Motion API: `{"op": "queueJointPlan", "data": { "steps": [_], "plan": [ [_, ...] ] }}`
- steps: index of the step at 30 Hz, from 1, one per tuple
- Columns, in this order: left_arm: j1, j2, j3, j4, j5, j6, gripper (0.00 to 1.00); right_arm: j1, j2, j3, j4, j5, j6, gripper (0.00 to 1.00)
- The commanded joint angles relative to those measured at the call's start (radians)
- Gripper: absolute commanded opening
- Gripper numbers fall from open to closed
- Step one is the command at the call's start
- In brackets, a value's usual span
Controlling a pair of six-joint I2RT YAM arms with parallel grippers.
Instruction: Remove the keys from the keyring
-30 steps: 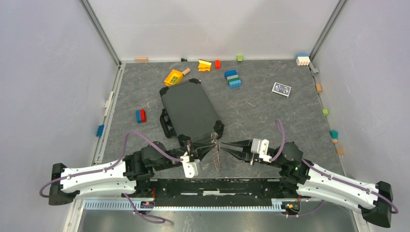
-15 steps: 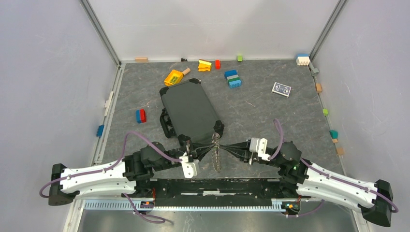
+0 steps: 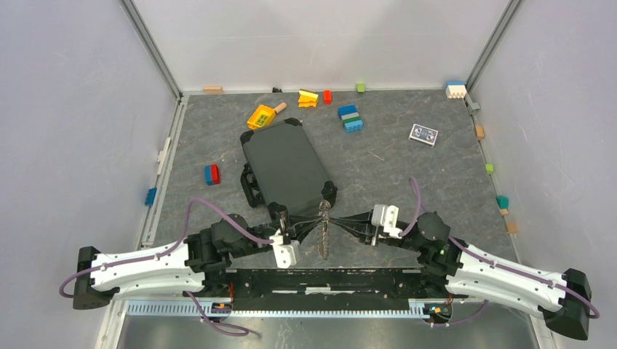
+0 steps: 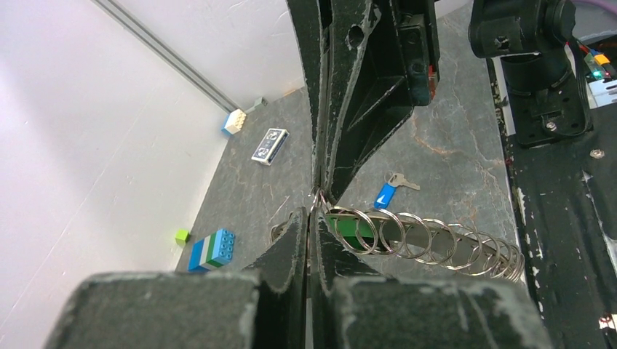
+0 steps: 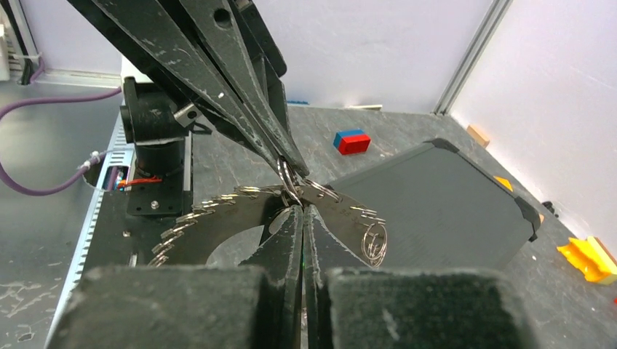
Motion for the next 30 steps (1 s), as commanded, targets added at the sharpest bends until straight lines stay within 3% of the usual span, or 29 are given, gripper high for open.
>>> {"op": "queueJointPlan", "data": {
  "steps": [1, 16, 24, 30],
  "plan": [
    [0.001, -0.022, 0.009, 0.104, 0.009, -0.03, 0.02, 0.002, 0.026, 0.049, -0.058, 0.044, 0.027, 0.0],
    [0.001, -0.021, 0.005, 0.105, 0.011, -0.027, 0.02, 0.002, 0.086, 0.126, -0.133, 0.023, 0.008, 0.0],
    [0.001, -0.031, -0.002, 0.106, 0.0, -0.026, 0.02, 0.002, -0.021, 0.109, -0.162, 0.08, -0.06, 0.29],
    [0.001, -0.03, -0.005, 0.114, -0.005, -0.027, 0.02, 0.002, -0.015, 0.074, -0.081, 0.069, 0.094, 0.36]
  ]
}}
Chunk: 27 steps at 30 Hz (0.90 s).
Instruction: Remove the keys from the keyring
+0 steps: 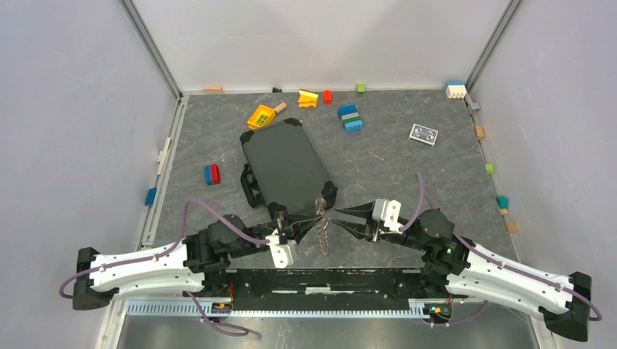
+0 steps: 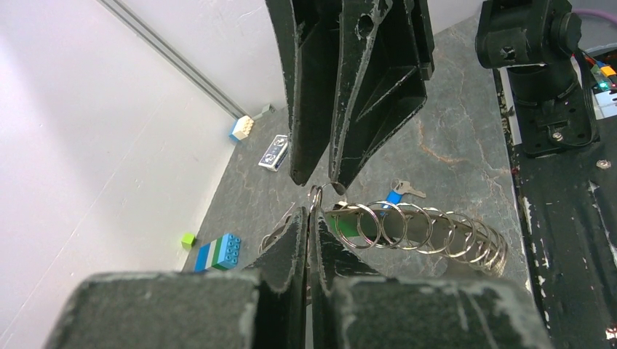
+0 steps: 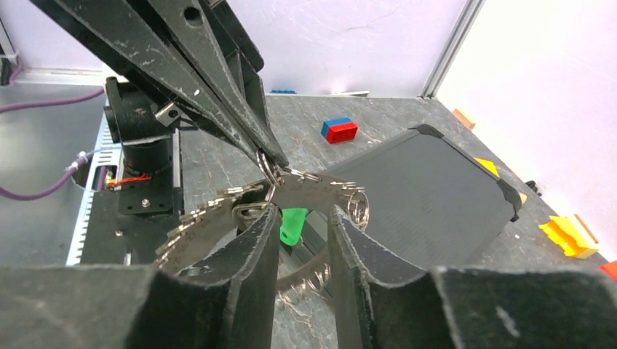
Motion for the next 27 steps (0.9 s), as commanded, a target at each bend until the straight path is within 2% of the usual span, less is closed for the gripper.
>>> {"op": "queueJointPlan", "data": {
  "steps": [1, 6, 10, 15, 27],
  "plan": [
    [0.001, -0.014, 0.003, 0.096, -0.008, -0.027, 0.02, 0.002, 0.01, -0.021, 0.108, 0.016, 0.145, 0.38],
    [0.001, -0.017, 0.004, 0.095, -0.01, -0.025, 0.02, 0.002, 0.004, -0.068, 0.172, 0.035, 0.268, 0.43],
    [0.001, -0.016, 0.003, 0.095, -0.011, -0.025, 0.02, 0.002, 0.001, -0.078, 0.161, 0.045, 0.273, 0.45],
    [0.001, -0.016, 0.004, 0.096, -0.012, -0.027, 0.02, 0.003, 0.021, -0.083, 0.17, -0.016, 0.281, 0.5],
    [0.001, -0.012, 0.003, 0.096, -0.013, -0.03, 0.02, 0.007, 0.037, -0.092, 0.215, -0.083, 0.281, 0.52]
  ]
}}
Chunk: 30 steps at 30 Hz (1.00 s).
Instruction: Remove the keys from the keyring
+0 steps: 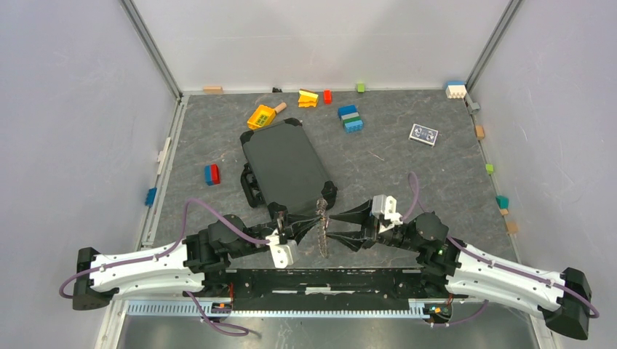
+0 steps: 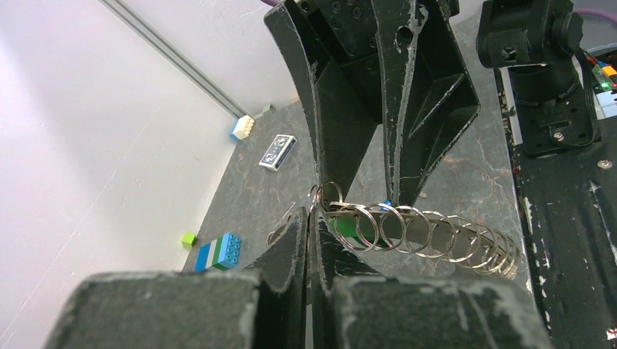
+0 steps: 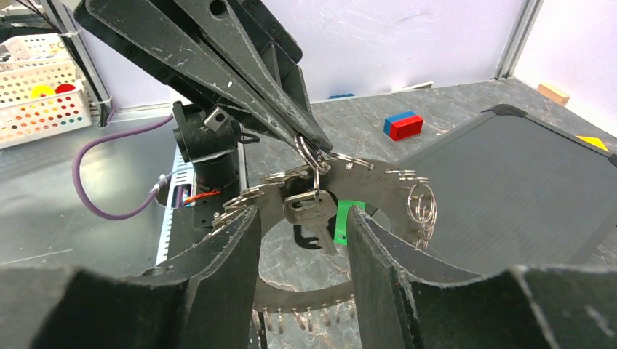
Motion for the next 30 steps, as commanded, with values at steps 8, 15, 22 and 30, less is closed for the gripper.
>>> {"op": "queueJointPlan", "data": {
  "steps": [8, 15, 22, 30],
  "plan": [
    [0.002, -0.013, 0.007, 0.091, -0.012, -0.031, 0.02, 0.014, 0.057, -0.006, 0.111, -0.024, 0.028, 0.51],
    [0.001, -0.011, 0.008, 0.092, -0.012, -0.033, 0.02, 0.022, 0.079, -0.006, 0.144, -0.035, 0.034, 0.51],
    [0.001, -0.015, 0.005, 0.093, -0.011, -0.034, 0.02, 0.024, 0.103, -0.009, 0.177, -0.014, 0.036, 0.47],
    [0.001, -0.025, -0.001, 0.093, -0.012, -0.034, 0.02, 0.026, 0.083, -0.021, 0.167, 0.004, 0.029, 0.35]
  ]
}}
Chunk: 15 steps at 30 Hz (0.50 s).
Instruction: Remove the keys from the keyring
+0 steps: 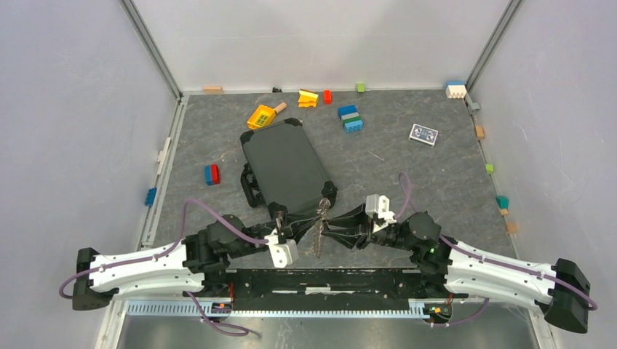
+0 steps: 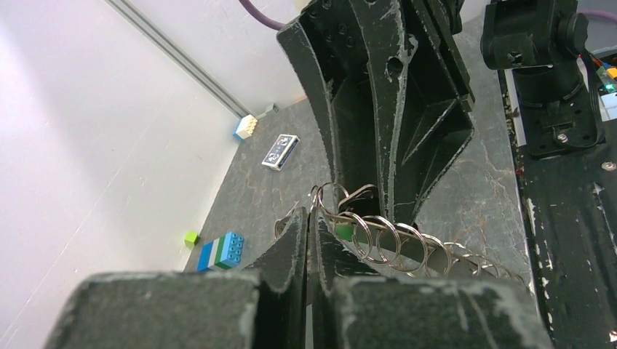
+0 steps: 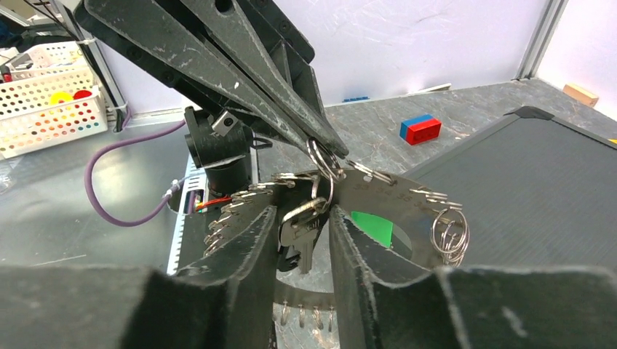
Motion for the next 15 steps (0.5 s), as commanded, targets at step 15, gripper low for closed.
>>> {"op": "queueJointPlan", "data": {
  "steps": [15],
  "plan": [
    [0.001, -0.039, -0.016, 0.108, 0.01, -0.037, 0.02, 0.006, -0.049, -0.022, -0.008, 0.028, -0.037, 0.04]
  ]
}}
